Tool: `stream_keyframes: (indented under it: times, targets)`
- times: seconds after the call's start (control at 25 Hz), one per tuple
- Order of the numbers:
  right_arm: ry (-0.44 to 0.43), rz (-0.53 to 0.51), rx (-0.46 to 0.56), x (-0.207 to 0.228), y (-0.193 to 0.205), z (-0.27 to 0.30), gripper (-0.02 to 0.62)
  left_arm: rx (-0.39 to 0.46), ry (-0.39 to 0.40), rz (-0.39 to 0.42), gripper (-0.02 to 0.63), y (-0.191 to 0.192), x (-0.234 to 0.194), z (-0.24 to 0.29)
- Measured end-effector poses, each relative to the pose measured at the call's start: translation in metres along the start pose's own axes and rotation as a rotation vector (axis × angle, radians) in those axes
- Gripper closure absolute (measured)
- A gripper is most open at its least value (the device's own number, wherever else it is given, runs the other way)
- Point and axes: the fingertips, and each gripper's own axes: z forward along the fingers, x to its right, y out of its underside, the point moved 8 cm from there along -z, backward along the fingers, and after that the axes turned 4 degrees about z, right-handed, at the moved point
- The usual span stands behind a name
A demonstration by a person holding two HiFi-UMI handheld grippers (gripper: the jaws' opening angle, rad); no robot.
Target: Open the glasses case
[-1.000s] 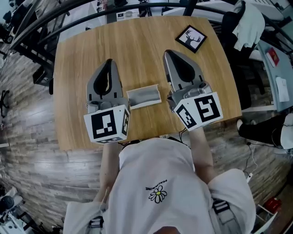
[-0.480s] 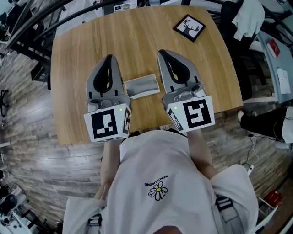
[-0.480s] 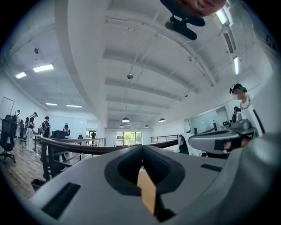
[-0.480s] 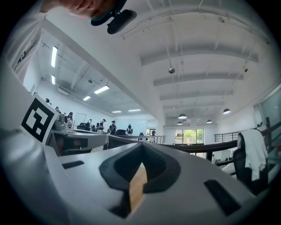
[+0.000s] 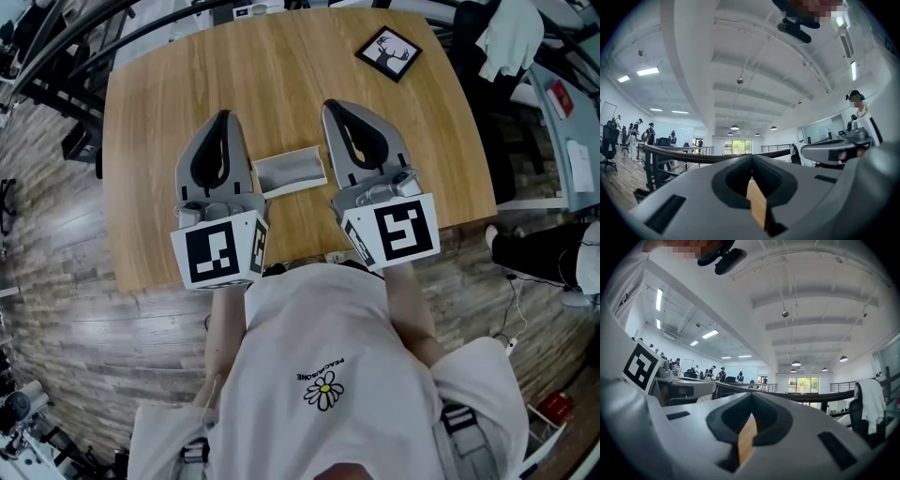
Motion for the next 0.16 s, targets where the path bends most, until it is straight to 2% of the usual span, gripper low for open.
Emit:
stream_keyframes:
  times: [0.16]
  targets:
    - [-0.004,-0.005,-0.006,-0.0012,-0.0008,-0.0024,0.589,0.001,-0.008,-0.004,0.591,-0.0009,-0.0026,-0.0011]
